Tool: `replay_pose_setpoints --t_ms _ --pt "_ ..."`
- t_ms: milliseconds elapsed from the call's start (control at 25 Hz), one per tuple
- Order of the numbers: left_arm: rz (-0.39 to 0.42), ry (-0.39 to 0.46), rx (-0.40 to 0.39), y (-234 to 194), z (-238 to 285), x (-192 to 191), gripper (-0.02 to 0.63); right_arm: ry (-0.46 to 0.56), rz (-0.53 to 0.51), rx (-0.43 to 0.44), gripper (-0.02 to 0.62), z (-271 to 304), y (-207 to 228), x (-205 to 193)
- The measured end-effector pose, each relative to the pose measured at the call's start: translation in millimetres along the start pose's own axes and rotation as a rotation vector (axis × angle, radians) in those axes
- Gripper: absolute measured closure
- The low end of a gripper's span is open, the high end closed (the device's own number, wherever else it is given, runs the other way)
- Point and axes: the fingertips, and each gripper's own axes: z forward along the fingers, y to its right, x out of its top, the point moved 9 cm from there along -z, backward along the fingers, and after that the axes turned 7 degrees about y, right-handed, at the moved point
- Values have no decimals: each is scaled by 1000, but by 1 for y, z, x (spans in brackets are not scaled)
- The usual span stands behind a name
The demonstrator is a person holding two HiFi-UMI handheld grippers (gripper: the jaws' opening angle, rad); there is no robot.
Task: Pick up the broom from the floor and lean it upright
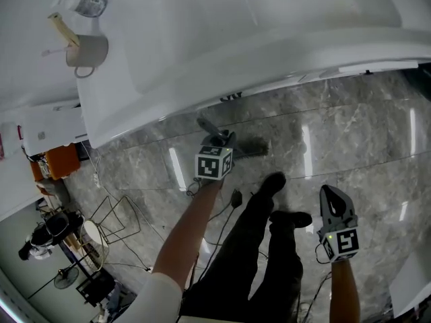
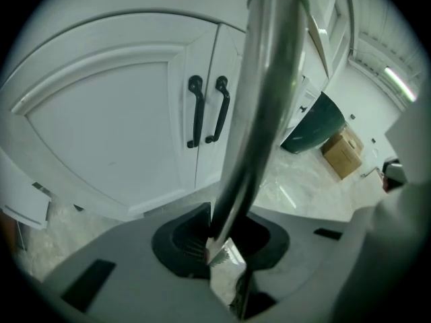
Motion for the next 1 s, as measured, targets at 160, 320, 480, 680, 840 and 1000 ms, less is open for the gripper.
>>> replay_pose_setpoints --t_ms 160,320,480,680,840,1000 --pt "15 -33 -61 4 -3 -1 535 -9 -6 1 594 -2 -3 1" --pt "7 -87 -107 -3 5 3 535 -14 4 0 594 -3 -7 -5" --pt "80 -158 -200 6 9 13 537 -8 25 -14 594 0 -9 -15" --pt "127 -183 -261 11 -10 -10 535 -14 37 -15 594 -2 -14 -19" --pt "149 -194 -258 5 -35 -21 537 -8 31 -14 594 -2 -14 -11" --pt "139 -213 -238 -6 -58 -40 537 -7 13 -2 594 0 -18 0"
